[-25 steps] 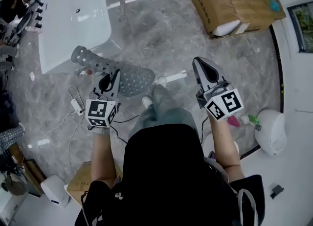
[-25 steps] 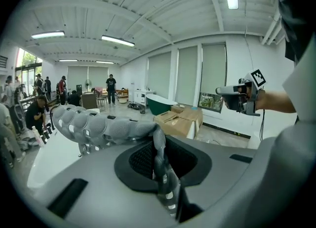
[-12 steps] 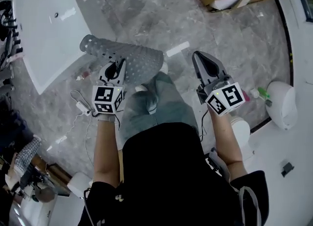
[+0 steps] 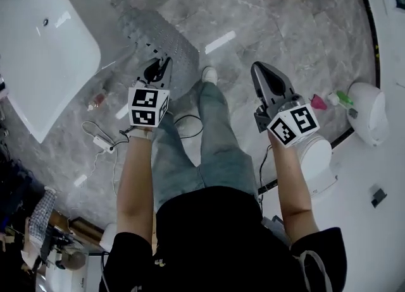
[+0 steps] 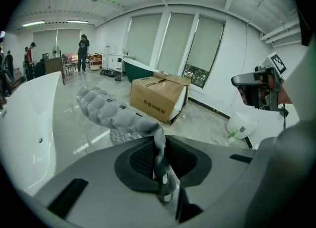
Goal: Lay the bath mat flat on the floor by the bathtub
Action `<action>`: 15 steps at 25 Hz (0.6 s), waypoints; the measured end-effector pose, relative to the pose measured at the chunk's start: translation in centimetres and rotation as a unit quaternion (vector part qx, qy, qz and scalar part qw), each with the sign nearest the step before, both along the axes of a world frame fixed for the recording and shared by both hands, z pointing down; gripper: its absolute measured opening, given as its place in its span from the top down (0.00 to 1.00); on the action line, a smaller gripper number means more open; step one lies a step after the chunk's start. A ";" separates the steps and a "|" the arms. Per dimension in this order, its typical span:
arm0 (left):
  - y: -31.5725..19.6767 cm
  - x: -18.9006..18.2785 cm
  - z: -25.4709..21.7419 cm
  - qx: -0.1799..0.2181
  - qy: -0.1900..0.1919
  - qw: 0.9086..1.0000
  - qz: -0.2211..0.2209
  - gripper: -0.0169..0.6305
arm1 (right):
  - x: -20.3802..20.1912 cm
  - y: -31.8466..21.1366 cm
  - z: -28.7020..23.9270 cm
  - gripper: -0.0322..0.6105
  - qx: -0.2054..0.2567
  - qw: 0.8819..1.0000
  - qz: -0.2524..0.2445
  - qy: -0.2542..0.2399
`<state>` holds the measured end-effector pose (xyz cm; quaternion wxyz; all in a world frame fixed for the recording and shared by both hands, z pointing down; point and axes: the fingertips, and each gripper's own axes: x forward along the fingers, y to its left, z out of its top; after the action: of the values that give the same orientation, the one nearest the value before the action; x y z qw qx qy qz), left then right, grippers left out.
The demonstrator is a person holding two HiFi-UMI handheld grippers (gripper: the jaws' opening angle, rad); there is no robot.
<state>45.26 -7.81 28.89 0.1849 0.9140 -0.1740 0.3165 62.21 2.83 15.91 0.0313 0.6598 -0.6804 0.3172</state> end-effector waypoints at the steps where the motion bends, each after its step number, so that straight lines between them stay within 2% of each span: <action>1: -0.1 0.3 1.0 -0.002 0.002 1.000 0.002 0.88 | -0.3 0.1 0.9 0.91 -0.003 1.000 0.005 0.001; 9: -1.0 1.9 9.1 -0.010 0.002 1.000 0.029 0.88 | -2.7 1.2 8.5 0.91 -0.040 0.999 0.021 -0.022; 15: 0.2 4.4 10.9 -0.026 0.013 0.999 0.040 0.88 | -2.1 1.4 10.3 0.91 -0.052 0.998 0.027 -0.023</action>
<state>49.66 -7.61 39.80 0.1978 0.9191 -0.1269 0.3163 60.10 4.26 26.26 0.0414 0.6675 -0.6457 0.3684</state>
